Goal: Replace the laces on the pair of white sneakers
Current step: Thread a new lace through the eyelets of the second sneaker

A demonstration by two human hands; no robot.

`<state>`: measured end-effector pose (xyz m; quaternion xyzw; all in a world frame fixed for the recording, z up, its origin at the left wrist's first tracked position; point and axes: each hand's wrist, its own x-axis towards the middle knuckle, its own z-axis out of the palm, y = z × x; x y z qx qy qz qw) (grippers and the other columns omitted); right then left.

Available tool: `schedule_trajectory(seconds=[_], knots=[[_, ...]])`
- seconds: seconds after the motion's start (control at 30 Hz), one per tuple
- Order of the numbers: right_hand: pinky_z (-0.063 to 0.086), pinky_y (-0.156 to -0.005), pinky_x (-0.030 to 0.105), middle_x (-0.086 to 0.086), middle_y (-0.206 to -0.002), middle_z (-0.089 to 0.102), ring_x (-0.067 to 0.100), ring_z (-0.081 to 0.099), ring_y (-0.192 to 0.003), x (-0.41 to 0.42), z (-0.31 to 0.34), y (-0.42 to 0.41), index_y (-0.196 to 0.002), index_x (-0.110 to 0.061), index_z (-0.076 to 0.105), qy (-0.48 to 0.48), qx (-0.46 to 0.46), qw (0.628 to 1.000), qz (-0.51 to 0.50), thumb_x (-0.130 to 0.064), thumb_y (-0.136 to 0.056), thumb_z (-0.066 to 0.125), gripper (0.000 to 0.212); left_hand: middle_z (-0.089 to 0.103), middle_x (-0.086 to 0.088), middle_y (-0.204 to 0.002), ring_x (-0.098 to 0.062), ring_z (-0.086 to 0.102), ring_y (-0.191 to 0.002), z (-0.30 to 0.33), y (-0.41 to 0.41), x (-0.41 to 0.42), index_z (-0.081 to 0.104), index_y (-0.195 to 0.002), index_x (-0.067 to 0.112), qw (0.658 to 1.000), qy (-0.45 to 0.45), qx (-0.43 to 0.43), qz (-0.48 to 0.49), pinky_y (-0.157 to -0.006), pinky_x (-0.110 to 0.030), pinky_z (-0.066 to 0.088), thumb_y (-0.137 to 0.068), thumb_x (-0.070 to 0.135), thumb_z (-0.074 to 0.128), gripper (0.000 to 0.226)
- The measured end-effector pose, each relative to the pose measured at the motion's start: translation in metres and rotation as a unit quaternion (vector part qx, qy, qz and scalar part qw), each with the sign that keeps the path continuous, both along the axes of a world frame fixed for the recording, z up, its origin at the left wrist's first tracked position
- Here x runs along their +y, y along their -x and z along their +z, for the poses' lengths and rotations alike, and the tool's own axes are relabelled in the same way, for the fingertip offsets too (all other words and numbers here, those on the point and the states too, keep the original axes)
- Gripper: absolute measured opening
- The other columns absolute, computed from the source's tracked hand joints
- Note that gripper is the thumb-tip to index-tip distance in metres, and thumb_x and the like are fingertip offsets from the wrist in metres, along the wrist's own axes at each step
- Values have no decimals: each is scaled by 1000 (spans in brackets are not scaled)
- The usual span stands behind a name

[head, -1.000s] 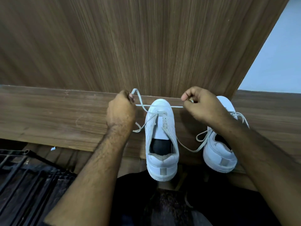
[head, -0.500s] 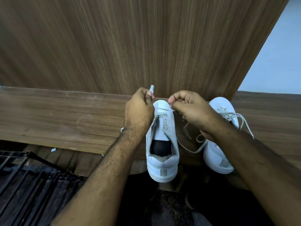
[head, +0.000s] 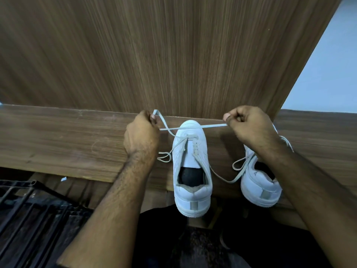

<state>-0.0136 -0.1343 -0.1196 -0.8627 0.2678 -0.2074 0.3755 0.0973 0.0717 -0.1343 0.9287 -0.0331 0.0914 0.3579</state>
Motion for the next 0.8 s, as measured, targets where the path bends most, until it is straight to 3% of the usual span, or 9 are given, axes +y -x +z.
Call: schedule_trajectory(seconds=[0.07, 0.17, 0.27, 0.33, 0.43, 0.53, 0.6, 0.67, 0.8], knots=[[40, -60, 25, -8, -66, 62, 6, 54, -59, 1, -2, -1, -87, -23, 72, -6, -7, 1000, 10, -36, -93, 65, 16, 68, -12, -97, -37, 63, -96, 0, 2, 0, 66, -100, 19, 999, -24, -22, -28, -73, -34, 39, -103, 34, 47, 25], [47, -66, 25, -3, -77, 71, 6, 61, -69, 23, 0, -6, -94, -21, 73, -98, -36, 991, 84, -29, -96, 64, 12, 56, 0, -85, -15, 53, -77, 6, 16, -20, 67, -100, 16, 988, 22, -76, -134, -68, -26, 35, -103, 31, 51, 23], [44, -57, 15, -2, -74, 68, 0, 58, -61, 44, 3, -12, -102, -15, 68, -179, -49, 970, 158, -17, -100, 58, 11, 62, 2, -69, -11, 56, -60, 8, 40, -47, 60, -89, 16, 956, 178, 27, -231, -61, -27, 41, -104, 30, 48, 24], [40, -50, 14, -3, -69, 64, 1, 53, -53, 46, 4, -11, -103, -13, 66, -200, -58, 963, 172, -18, -101, 57, 11, 66, 0, -69, -19, 63, -66, 6, 45, -54, 56, -85, 16, 947, 218, 58, -229, -65, -33, 48, -105, 32, 44, 28], [41, -50, 14, -3, -71, 67, -1, 53, -53, 38, 6, -7, -97, -16, 68, -197, -74, 968, 139, -17, -97, 63, 4, 54, 8, -63, -16, 52, -65, 2, 34, -47, 52, -73, 18, 964, 180, 20, -195, -67, -35, 44, -104, 29, 47, 33], [44, -54, 17, -1, -73, 66, 3, 54, -58, 29, 11, -3, -92, -15, 68, -316, -122, 930, 144, -11, -94, 66, 5, 47, 10, -58, -10, 42, -53, -1, 26, -41, 49, -67, 21, 952, 222, 75, -199, -56, -29, 37, -104, 30, 49, 39], [48, -60, 16, 0, -79, 68, 5, 57, -66, 28, 15, -1, -100, -13, 69, -418, -154, 876, 186, -12, -91, 67, 9, 44, 7, -60, -5, 35, -45, 3, 30, -41, 49, -69, 20, 926, 277, 143, -211, -46, -22, 31, -106, 30, 48, 38], [50, -67, 16, 1, -86, 71, 6, 60, -74, 30, 18, -2, -105, -12, 69, -442, -167, 853, 221, -13, -87, 68, 19, 43, 5, -60, -2, 31, -39, 9, 34, -40, 50, -74, 20, 878, 357, 224, -225, -37, -16, 24, -107, 27, 45, 35], [48, -71, 24, 5, -86, 73, 9, 61, -75, 33, 14, -4, -105, -13, 73, -331, -180, 893, 248, -20, -90, 68, 18, 47, 4, -61, -1, 34, -38, 17, 34, -39, 53, -89, 16, 779, 494, 331, -202, -31, -15, 24, -108, 21, 43, 21]])
